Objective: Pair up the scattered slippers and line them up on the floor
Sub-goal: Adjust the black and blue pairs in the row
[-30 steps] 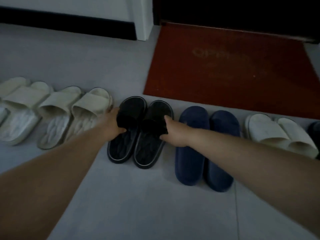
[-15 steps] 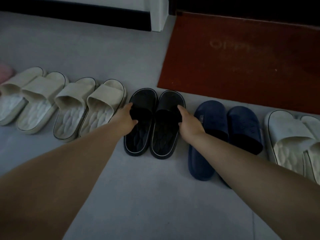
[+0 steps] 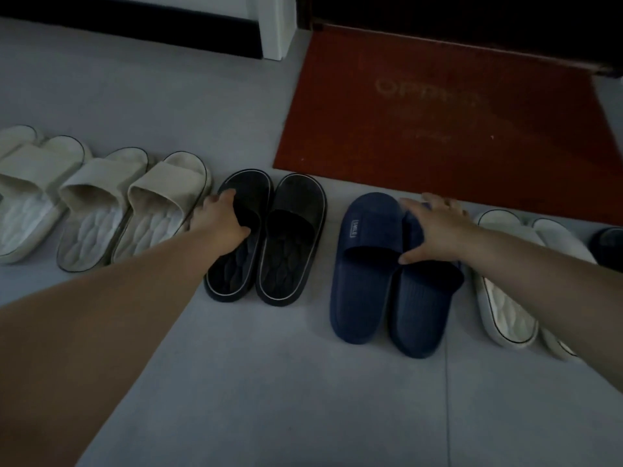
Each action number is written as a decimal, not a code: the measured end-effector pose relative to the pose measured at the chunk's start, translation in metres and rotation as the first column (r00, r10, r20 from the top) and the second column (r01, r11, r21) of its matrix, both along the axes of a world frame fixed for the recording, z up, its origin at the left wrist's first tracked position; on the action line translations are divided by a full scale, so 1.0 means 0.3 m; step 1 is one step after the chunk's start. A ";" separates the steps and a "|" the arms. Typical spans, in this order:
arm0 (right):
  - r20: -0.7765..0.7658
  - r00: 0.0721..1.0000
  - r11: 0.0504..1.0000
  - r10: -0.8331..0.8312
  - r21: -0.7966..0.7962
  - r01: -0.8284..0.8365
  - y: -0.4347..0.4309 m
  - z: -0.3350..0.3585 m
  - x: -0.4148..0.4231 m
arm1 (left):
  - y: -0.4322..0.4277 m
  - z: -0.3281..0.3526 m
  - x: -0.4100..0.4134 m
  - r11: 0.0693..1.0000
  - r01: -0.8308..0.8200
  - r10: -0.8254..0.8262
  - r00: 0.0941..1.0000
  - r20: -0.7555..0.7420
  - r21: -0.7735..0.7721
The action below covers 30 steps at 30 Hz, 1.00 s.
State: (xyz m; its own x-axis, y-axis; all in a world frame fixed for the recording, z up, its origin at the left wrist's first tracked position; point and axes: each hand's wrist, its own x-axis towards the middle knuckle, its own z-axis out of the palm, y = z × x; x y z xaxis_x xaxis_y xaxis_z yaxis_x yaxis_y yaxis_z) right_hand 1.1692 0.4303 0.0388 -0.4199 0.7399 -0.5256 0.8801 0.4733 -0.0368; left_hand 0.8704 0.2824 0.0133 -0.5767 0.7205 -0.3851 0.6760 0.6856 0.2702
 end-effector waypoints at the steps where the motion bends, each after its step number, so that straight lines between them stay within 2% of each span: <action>1: -0.015 0.999 0.998 -0.028 -0.056 0.027 0.016 -0.004 0.027 | 0.009 0.006 0.010 1.000 0.008 -0.008 1.000 0.009 0.013; 5: -0.135 0.990 0.982 -0.049 -0.187 0.023 0.024 -0.046 0.033 | 0.040 0.029 0.051 0.999 0.030 -0.031 0.999 0.020 0.034; 9: -0.089 0.996 0.990 -0.027 -0.142 0.014 0.024 -0.085 0.006 | 0.047 0.056 0.092 0.999 0.006 -0.006 1.000 0.000 0.036; 14: -0.127 0.991 0.990 0.034 -0.134 -0.051 0.065 -0.076 0.020 | 0.044 0.120 0.188 0.999 0.000 -0.001 1.000 0.006 0.037; 18: -0.011 0.973 0.953 0.231 -0.200 -0.228 0.084 0.023 0.040 | 0.068 0.289 0.257 0.986 0.168 -0.169 0.982 -0.087 -0.018; 20: -0.047 0.953 0.928 0.298 -0.221 -0.301 0.062 0.093 0.030 | 0.064 0.423 0.231 0.961 0.276 -0.275 0.951 -0.143 -0.018; 21: -0.090 0.938 0.909 0.333 -0.232 -0.345 0.041 0.135 0.013 | 0.039 0.499 0.203 0.961 0.278 -0.275 0.947 -0.166 -0.005; 24: -0.230 0.846 0.813 0.481 -0.244 -0.528 -0.064 0.253 -0.101 | -0.087 0.664 0.040 0.988 0.155 -0.152 0.968 -0.198 0.001; 27: -0.353 0.748 0.739 0.562 -0.193 -0.646 -0.192 0.297 -0.304 | -0.213 0.685 -0.191 0.999 -0.002 0.005 0.996 -0.093 0.036; 30: -0.446 0.755 0.759 0.481 -0.219 -0.613 -0.303 0.254 -0.552 | -0.295 0.559 -0.429 0.989 -0.092 0.098 0.994 -0.052 0.112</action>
